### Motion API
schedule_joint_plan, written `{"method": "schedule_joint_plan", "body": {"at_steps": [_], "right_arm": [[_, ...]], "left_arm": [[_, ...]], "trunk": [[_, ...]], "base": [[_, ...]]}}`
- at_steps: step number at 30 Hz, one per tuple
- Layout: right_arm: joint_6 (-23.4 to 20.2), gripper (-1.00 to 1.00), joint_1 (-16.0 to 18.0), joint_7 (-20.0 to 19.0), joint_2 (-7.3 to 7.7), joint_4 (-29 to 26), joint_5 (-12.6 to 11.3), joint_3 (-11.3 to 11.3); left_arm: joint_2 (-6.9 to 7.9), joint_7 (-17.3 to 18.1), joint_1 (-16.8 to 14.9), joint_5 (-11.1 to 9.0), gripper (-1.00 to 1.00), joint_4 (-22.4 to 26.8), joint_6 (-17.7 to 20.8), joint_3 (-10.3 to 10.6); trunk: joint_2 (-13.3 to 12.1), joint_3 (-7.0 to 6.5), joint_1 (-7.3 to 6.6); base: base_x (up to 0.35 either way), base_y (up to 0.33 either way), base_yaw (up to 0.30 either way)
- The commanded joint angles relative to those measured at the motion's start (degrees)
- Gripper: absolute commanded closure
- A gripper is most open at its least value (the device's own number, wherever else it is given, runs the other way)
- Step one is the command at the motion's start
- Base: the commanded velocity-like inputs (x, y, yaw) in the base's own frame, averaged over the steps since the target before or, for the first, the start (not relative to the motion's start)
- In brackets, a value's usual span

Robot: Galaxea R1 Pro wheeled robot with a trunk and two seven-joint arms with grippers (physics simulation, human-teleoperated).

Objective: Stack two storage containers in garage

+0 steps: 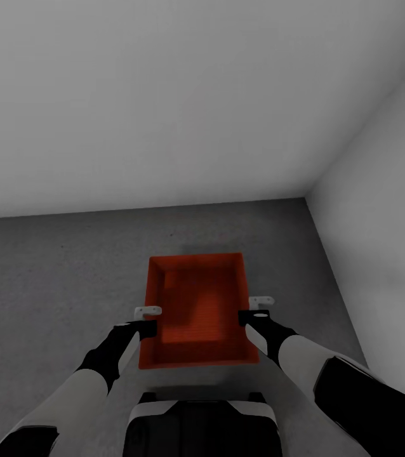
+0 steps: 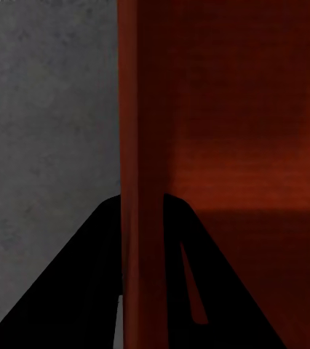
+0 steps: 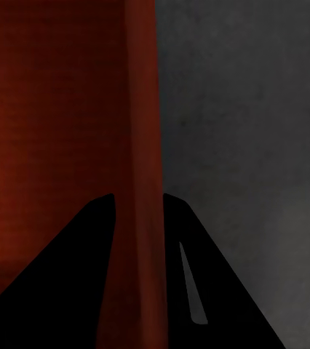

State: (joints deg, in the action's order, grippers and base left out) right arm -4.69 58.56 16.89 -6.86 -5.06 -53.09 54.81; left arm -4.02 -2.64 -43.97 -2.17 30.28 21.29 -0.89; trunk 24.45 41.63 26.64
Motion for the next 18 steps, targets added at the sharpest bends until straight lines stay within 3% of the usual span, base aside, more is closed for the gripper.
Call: {"method": "schedule_joint_plan", "body": {"at_steps": [1,18], "right_arm": [[-0.4,1.0,0.06,0.25,0.5,-0.3,0.71,-1.46],[-0.37,1.0,0.06,0.25,0.48,-0.3,0.71,-1.46]], "left_arm": [[0.06,-0.61,0.03,-0.38,1.0,-0.91,0.34,0.45],[0.07,-0.61,0.03,-0.38,1.0,-0.91,0.34,0.45]], "trunk": [[0.09,0.06,0.03],[0.09,0.06,0.03]], "base": [[0.0,0.0,0.0],[0.0,0.0,0.0]]}}
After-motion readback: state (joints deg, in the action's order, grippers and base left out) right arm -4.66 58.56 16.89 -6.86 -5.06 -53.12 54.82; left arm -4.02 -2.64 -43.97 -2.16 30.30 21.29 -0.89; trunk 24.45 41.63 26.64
